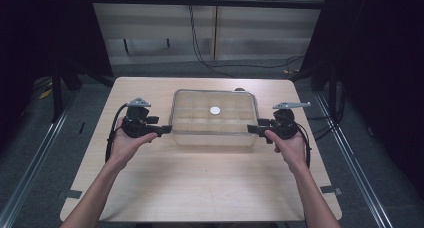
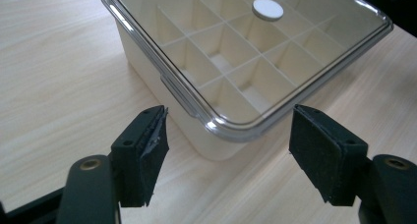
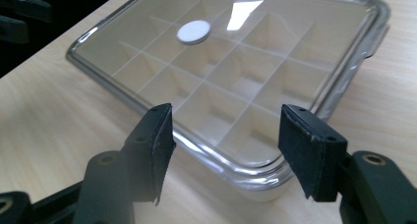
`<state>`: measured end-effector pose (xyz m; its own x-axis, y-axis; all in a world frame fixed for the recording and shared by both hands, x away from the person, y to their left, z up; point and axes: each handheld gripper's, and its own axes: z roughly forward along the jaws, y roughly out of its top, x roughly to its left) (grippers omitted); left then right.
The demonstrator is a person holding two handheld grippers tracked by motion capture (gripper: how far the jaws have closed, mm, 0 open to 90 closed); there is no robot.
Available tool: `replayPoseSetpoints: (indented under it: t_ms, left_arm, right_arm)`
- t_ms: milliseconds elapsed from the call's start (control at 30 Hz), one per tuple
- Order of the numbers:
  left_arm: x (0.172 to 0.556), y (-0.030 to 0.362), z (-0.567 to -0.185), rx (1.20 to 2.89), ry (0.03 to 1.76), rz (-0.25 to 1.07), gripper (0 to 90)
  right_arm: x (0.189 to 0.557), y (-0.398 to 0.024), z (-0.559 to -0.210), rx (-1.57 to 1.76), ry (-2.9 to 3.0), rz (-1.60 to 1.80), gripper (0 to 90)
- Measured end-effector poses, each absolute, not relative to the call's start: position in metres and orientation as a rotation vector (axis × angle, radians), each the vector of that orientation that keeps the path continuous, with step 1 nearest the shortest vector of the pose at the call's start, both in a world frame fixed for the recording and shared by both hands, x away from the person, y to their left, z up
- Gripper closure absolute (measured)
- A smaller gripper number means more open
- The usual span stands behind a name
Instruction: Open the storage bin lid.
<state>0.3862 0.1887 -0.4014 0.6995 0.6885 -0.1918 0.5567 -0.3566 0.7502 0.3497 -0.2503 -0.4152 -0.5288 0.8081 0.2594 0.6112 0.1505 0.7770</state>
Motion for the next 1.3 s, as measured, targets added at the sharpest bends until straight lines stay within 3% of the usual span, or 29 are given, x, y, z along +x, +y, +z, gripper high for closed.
replayPoseSetpoints:
  t_ms: [367, 467, 633, 1300]
  left_arm:
    - [0.407, 0.176, -0.402, 2.058, 0.970, 0.194, 29.4]
    - [0.413, 0.173, -0.402, 2.051, 0.970, 0.195, 29.1]
    - [0.421, 0.167, -0.409, 2.055, 0.982, 0.171, 27.6]
    - [0.437, 0.160, -0.433, 2.076, 1.033, 0.122, 23.8]
  right_arm:
    - [0.374, -0.255, -0.408, 1.420, 2.160, 1.299, 42.1]
    - [0.382, -0.259, -0.405, 1.454, 2.143, 1.290, 33.0]
    - [0.395, -0.263, -0.410, 1.534, 2.180, 1.275, 25.2]
    - [0.422, -0.253, -0.430, 1.569, 2.258, 1.150, 21.8]
